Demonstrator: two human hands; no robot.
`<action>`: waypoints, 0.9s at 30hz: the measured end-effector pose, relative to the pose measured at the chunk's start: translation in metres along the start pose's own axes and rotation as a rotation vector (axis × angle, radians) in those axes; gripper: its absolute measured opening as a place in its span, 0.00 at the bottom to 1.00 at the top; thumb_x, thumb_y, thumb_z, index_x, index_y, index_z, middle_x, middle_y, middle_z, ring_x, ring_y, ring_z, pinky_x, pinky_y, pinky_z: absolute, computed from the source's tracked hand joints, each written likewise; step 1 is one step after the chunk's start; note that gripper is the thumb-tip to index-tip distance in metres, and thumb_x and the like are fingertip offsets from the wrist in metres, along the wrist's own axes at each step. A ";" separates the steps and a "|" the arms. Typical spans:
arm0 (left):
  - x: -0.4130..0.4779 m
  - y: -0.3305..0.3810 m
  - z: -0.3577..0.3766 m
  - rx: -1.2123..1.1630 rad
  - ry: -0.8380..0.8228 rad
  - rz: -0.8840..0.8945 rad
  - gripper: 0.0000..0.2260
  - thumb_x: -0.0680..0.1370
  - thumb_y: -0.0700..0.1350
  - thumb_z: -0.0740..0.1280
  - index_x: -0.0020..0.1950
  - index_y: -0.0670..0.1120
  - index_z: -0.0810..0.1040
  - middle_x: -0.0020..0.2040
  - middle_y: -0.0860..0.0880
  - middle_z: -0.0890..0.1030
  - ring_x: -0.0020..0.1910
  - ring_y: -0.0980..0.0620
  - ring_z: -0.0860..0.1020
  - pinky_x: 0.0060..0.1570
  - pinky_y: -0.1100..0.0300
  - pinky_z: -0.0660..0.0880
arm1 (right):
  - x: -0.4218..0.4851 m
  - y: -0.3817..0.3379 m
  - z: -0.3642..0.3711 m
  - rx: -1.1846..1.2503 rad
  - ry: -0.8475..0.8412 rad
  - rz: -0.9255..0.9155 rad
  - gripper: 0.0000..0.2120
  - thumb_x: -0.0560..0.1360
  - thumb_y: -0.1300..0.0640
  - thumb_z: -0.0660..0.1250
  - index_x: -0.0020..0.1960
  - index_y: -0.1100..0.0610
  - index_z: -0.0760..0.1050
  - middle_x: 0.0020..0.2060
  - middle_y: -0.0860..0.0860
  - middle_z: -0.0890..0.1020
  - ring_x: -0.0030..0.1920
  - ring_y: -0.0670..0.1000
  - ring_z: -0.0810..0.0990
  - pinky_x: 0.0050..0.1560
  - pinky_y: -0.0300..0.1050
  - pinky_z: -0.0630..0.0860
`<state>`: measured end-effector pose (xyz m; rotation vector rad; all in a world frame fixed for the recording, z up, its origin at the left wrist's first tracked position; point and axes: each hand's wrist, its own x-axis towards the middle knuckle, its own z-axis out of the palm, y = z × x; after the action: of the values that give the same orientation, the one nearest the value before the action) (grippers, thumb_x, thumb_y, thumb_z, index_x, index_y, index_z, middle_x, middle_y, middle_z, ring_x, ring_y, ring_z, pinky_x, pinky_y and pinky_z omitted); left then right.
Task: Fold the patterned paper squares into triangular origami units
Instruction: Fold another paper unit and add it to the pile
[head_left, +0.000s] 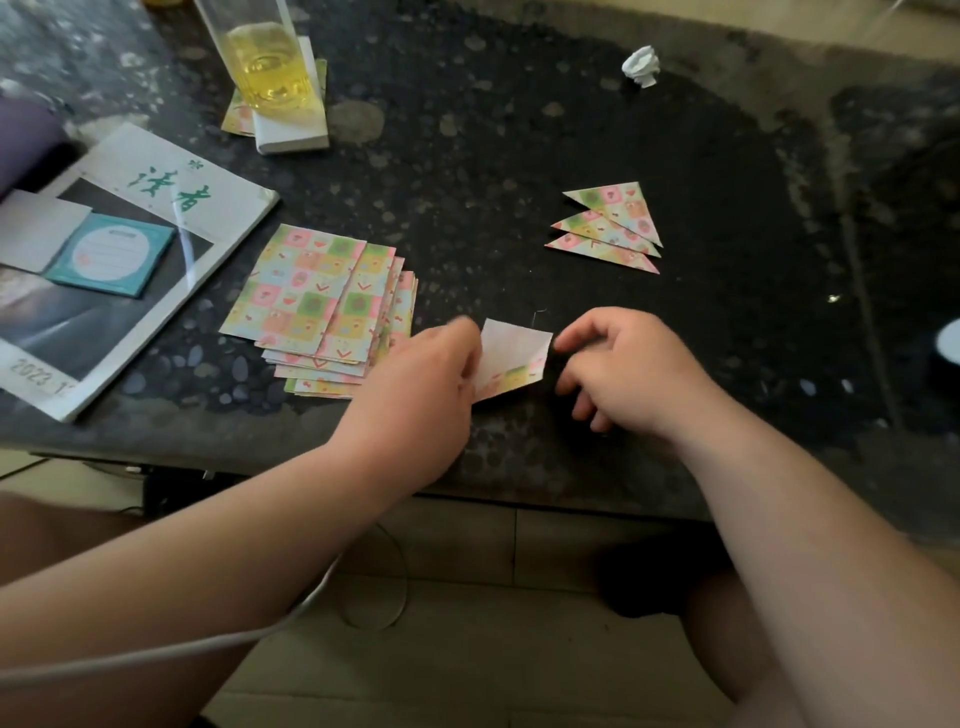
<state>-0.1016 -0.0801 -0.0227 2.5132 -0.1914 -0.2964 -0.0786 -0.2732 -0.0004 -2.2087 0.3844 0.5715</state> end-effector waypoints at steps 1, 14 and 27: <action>0.000 -0.001 0.001 0.025 -0.014 0.032 0.10 0.81 0.38 0.64 0.45 0.52 0.71 0.45 0.57 0.73 0.45 0.54 0.73 0.42 0.59 0.74 | 0.000 -0.001 -0.001 0.037 0.040 0.018 0.08 0.79 0.63 0.63 0.51 0.52 0.79 0.40 0.53 0.86 0.30 0.49 0.84 0.28 0.42 0.78; 0.006 -0.002 0.007 0.107 -0.059 -0.046 0.19 0.76 0.59 0.73 0.65 0.55 0.76 0.54 0.57 0.70 0.53 0.55 0.71 0.53 0.61 0.73 | -0.003 0.008 0.009 -0.244 -0.001 -0.106 0.17 0.72 0.51 0.80 0.49 0.45 0.72 0.34 0.47 0.85 0.32 0.45 0.84 0.38 0.50 0.84; 0.009 0.008 0.005 0.069 -0.124 -0.141 0.13 0.78 0.56 0.72 0.60 0.55 0.80 0.51 0.56 0.78 0.49 0.55 0.76 0.46 0.60 0.75 | -0.003 0.006 0.008 -0.264 -0.030 -0.134 0.14 0.73 0.54 0.79 0.52 0.43 0.77 0.36 0.46 0.83 0.34 0.44 0.82 0.33 0.37 0.73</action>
<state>-0.0947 -0.0911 -0.0240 2.5827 -0.0743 -0.5112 -0.0861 -0.2702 -0.0069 -2.4522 0.1495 0.6098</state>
